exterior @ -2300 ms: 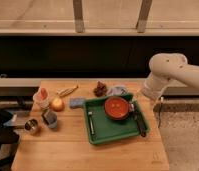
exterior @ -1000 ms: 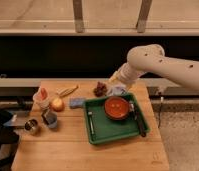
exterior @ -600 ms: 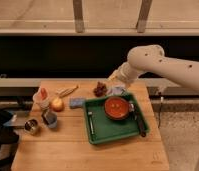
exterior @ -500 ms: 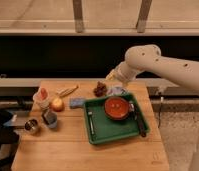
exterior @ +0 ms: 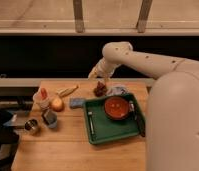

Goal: Place grapes in tray

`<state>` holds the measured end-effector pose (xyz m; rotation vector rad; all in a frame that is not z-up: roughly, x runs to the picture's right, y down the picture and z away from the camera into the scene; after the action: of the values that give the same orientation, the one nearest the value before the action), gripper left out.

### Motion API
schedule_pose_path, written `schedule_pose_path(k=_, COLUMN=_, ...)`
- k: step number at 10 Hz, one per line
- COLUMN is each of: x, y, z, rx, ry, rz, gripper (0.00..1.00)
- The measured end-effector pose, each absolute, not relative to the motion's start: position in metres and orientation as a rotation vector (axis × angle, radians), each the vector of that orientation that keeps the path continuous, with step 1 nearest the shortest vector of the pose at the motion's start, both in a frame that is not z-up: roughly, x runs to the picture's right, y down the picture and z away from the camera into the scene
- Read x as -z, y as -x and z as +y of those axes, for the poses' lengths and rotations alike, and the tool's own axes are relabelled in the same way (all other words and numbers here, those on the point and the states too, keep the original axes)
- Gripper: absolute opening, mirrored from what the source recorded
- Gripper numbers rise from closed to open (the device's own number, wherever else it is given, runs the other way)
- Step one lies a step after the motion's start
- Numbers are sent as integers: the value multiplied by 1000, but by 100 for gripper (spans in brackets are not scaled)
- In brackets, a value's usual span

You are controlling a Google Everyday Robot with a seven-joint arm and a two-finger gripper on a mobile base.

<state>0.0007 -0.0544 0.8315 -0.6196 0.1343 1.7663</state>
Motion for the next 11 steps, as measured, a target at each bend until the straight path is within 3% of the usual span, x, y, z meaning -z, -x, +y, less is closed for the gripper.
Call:
schedule_pose_path(k=7, x=-854, y=2, z=-44, rx=-1774, ry=602, rz=199, gripper=65)
schedule_pose_path(k=11, x=-900, y=-5, z=-13, rx=-1761, ry=556, rz=327, gripper=65)
